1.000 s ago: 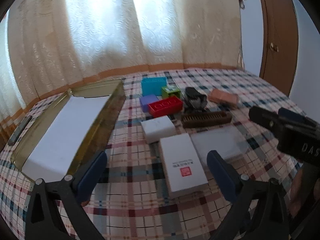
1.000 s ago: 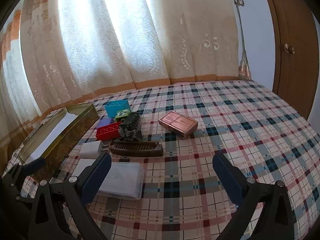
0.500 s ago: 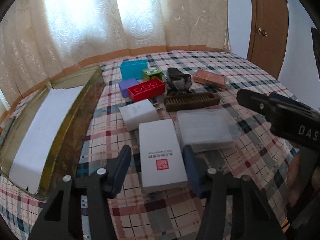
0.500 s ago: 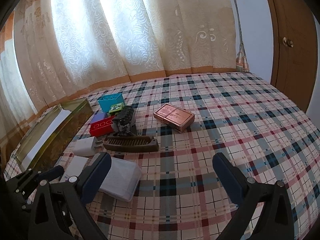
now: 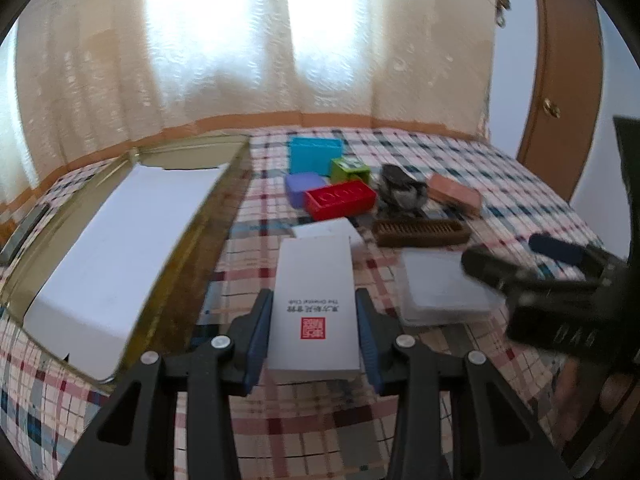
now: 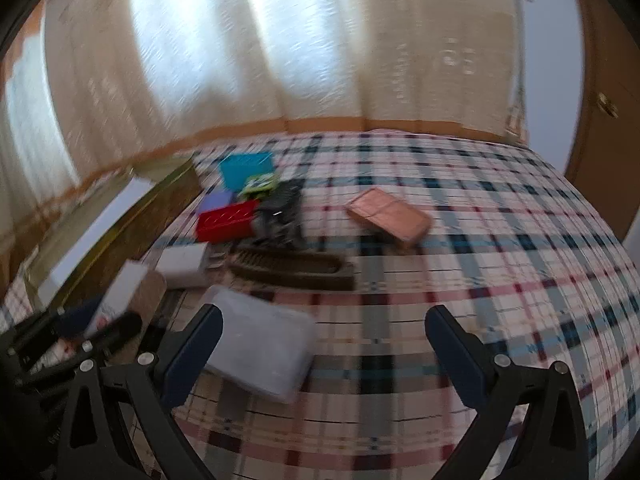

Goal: Organize rigid objects
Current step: 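Grasp the white boxed item with the left gripper while the right grasps the clear plastic box, then lift the white box and clear plastic box toward the gold tray with both grippers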

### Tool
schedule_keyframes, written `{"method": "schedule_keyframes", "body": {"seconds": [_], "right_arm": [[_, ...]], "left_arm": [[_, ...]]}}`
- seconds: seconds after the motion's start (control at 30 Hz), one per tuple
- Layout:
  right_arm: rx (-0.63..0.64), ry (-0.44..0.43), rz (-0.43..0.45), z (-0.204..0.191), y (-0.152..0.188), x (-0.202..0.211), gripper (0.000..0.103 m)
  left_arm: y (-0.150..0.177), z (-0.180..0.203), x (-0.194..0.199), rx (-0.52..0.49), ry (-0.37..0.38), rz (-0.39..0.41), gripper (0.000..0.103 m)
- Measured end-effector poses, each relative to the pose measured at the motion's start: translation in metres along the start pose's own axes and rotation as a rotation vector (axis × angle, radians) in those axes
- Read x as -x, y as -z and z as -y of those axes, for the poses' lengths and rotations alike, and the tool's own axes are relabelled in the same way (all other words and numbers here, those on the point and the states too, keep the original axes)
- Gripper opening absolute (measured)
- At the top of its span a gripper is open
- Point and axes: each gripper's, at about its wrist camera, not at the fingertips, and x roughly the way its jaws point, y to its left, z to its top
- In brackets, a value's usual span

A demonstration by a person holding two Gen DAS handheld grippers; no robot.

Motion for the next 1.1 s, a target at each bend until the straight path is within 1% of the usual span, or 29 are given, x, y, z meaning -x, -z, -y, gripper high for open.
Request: {"method": "schedule_keyframes", "body": {"seconds": [0.13, 0.27, 0.47, 0.53, 0.67, 0.77, 0.83, 0.87, 1.0, 1.1], "right_arm": [[0.081, -0.005, -0.027, -0.020, -0.001, -0.007, 0.103], [0.112, -0.016, -0.041, -0.028, -0.001, -0.012, 0.103], [0.119, -0.045, -0.070, -0.035, -0.003, -0.019, 0.103], [0.121, -0.047, -0.080, -0.038, -0.003, -0.022, 0.103], [0.135, -0.039, -0.132, -0.042, -0.003, -0.034, 0.103], [0.123, -0.041, -0.137, -0.040, -0.002, -0.035, 0.102], [0.113, -0.045, -0.153, -0.038, -0.002, -0.037, 0.099], [0.111, -0.052, -0.161, -0.038, -0.002, -0.039, 0.092], [0.114, -0.056, -0.155, -0.038, -0.002, -0.037, 0.092], [0.116, -0.053, -0.122, -0.038, -0.002, -0.031, 0.092]], "left_arm": [[0.000, -0.008, 0.004, 0.035, -0.002, 0.025, 0.040], [0.000, -0.013, 0.008, 0.055, -0.015, 0.050, 0.040], [0.001, -0.019, 0.009, 0.075, -0.017, 0.059, 0.040], [0.001, -0.020, 0.009, 0.077, -0.013, 0.055, 0.040], [0.001, -0.019, 0.008, 0.074, -0.007, 0.051, 0.040], [0.001, -0.017, 0.006, 0.060, -0.005, 0.042, 0.040], [0.001, -0.016, 0.006, 0.056, 0.000, 0.042, 0.040], [0.002, -0.016, 0.007, 0.056, 0.003, 0.043, 0.040], [0.002, -0.015, 0.008, 0.056, 0.005, 0.047, 0.040], [0.003, -0.015, 0.009, 0.055, 0.007, 0.056, 0.040]]}}
